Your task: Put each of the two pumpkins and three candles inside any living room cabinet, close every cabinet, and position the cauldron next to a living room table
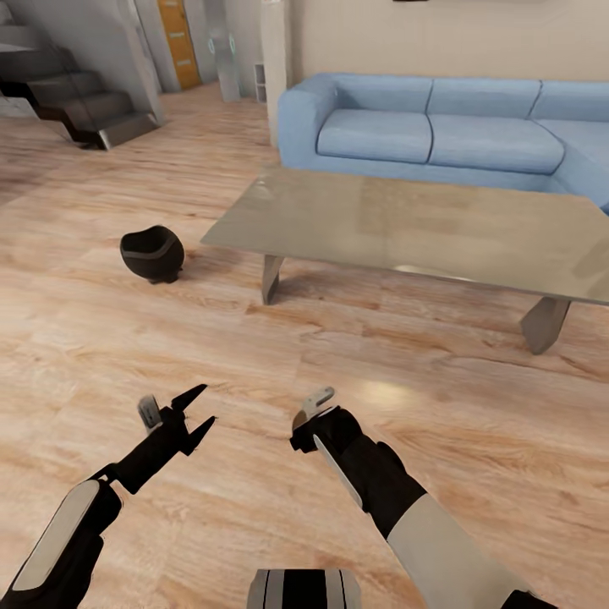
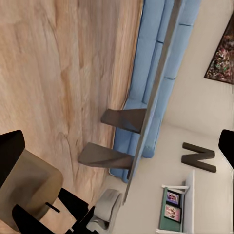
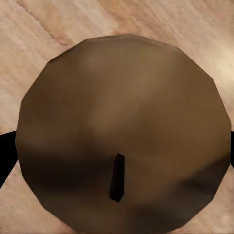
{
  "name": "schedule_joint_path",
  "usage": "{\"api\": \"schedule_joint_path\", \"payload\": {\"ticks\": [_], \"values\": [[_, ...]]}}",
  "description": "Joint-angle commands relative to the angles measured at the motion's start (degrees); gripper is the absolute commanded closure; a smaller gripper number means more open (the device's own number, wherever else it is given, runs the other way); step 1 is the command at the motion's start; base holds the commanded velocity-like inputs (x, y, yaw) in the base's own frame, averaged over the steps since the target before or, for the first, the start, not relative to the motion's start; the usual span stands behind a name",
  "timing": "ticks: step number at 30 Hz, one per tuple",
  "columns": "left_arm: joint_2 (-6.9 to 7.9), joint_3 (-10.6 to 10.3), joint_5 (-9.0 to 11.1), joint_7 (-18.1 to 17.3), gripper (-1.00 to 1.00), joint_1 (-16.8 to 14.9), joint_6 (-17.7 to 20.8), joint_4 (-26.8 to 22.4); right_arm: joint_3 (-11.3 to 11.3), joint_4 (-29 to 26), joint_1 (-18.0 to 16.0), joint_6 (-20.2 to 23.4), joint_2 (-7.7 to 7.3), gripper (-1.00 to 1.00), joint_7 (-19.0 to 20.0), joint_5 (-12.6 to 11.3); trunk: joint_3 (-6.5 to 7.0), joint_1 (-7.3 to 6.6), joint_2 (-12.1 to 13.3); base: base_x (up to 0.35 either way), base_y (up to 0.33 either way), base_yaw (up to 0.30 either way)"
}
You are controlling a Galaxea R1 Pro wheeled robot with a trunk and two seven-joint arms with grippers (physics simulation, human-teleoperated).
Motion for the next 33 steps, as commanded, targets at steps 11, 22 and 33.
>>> {"api": "schedule_joint_path", "payload": {"ticks": [11, 22, 33], "values": [[-0.10, 0.04, 0.04, -0.11, -1.00, -0.03, 0.28, 0.11, 0.14, -0.06, 0.12, 0.22, 0.05, 1.00, -0.51, -0.43, 2.41, -0.29, 0.14, 0.000, 0.000, 0.292], [-0.35, 0.04, 0.03, -0.03, -1.00, -0.03, 0.28, 0.12, 0.20, -0.02, 0.15, 0.22, 0.05, 1.00, -0.51, -0.52, 4.84, -0.57, 0.28, 0.000, 0.000, 0.292], [-0.46, 0.04, -0.04, -0.03, -1.00, -0.03, 0.28, 0.20, 0.21, -0.02, 0.15, 0.22, 0.05, 1.00, -0.51, -0.51, 7.28, -0.86, 0.43, 0.000, 0.000, 0.292]]}}
